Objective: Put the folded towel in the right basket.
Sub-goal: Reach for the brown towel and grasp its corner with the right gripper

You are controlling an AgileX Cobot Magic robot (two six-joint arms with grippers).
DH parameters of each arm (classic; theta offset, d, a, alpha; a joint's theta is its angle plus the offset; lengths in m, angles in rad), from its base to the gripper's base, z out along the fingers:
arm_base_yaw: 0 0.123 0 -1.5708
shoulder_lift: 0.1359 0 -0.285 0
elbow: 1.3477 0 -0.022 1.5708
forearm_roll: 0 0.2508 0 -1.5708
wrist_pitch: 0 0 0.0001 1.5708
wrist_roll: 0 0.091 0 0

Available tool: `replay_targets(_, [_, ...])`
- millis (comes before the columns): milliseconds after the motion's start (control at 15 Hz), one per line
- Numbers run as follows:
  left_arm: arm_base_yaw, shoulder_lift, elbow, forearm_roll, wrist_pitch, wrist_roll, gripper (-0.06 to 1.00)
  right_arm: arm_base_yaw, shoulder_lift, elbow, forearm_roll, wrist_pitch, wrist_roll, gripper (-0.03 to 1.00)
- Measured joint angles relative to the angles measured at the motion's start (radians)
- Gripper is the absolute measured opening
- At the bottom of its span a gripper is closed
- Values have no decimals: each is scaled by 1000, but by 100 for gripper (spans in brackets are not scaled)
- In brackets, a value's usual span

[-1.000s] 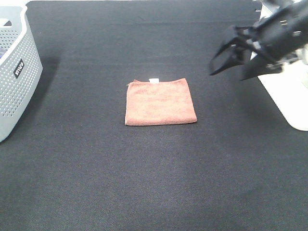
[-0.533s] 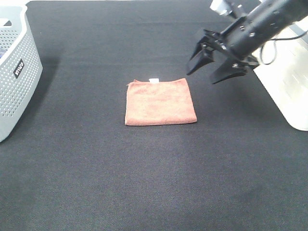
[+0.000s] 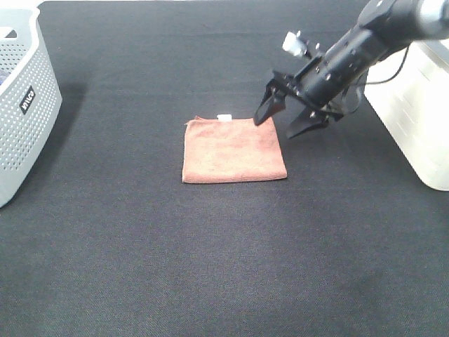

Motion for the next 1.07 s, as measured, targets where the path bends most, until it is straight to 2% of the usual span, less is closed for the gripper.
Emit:
replay_targets(667, [0,0,0,0,0,0,88,0,90,-38,-21,-17,9,70])
replay_targets(733, [0,0,0,0,0,0,88,1,95,-41,-7,-16,-2,65])
replay_targets(800, [0,0,0,0,0,0,88,8,102,-41,0,-16,-18,55])
replay_targets(867, [0,0,0,0,0,0,88,22,109,-41,4,-18,-26,36])
replay_targets(1000, [0,0,0,0,0,0,88,32,119,-49,1,-19,-28,10])
replay_targets(1067, [0,0,0,0,0,0,88,32,119,-56,-1,-18,-28,2])
